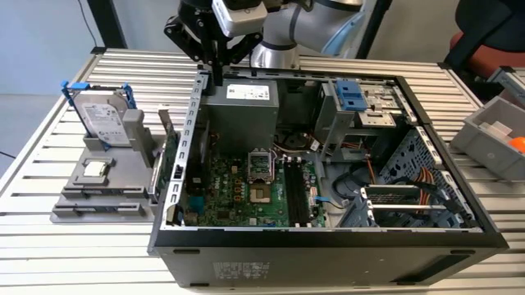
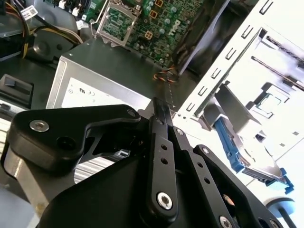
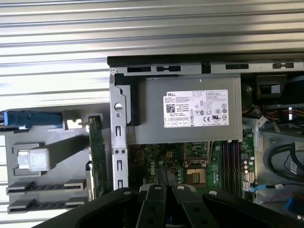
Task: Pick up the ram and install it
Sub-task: 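Reach for the ram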
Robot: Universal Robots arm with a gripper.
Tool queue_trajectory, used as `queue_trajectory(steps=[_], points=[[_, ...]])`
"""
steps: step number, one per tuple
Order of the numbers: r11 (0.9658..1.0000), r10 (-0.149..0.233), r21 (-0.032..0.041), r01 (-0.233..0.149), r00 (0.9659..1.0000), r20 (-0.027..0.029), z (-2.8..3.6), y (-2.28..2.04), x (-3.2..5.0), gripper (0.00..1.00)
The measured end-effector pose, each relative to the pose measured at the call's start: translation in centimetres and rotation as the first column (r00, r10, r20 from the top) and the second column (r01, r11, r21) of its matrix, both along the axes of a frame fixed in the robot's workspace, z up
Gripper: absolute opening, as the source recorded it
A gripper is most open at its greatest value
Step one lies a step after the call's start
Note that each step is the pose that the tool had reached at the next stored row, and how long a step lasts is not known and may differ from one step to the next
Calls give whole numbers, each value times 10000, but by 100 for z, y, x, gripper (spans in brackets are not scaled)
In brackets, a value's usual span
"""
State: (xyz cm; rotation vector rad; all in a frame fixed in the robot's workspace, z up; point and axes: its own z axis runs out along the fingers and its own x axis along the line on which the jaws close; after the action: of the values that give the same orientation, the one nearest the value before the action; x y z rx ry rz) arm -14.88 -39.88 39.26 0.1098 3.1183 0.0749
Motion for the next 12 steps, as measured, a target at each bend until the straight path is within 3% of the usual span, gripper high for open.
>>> queue_trajectory(steps=[12], points=[[10000,40,1,-40,10000,0,0,0,-195,0]])
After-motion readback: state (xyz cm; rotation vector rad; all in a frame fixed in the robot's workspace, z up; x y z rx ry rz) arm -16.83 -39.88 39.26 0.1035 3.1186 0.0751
